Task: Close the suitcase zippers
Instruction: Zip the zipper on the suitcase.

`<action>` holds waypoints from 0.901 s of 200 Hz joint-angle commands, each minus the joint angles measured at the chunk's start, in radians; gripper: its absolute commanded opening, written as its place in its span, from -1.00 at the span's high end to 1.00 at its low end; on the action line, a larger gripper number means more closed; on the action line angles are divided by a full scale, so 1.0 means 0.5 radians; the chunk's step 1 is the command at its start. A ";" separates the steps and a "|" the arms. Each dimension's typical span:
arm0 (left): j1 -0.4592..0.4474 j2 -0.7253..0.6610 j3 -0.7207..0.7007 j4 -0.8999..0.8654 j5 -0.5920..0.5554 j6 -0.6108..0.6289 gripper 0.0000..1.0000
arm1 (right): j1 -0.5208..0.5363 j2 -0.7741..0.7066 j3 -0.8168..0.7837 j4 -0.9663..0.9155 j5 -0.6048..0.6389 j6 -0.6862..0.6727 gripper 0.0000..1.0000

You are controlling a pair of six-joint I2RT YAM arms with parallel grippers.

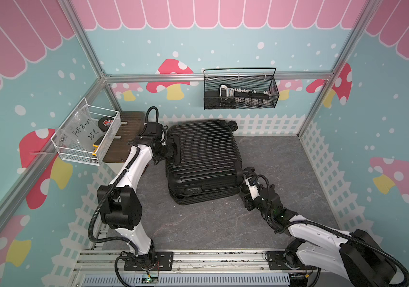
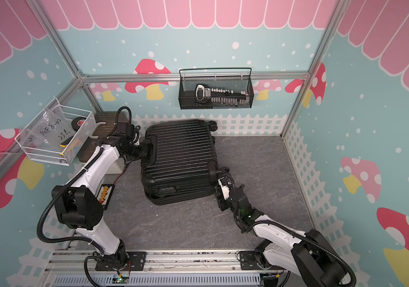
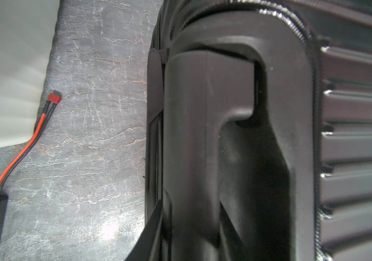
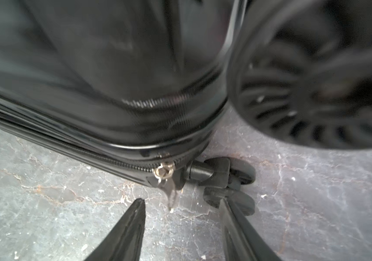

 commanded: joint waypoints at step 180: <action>-0.037 -0.381 -0.247 0.505 0.001 -0.699 0.76 | -0.012 0.200 -0.088 0.615 -0.296 -0.441 1.00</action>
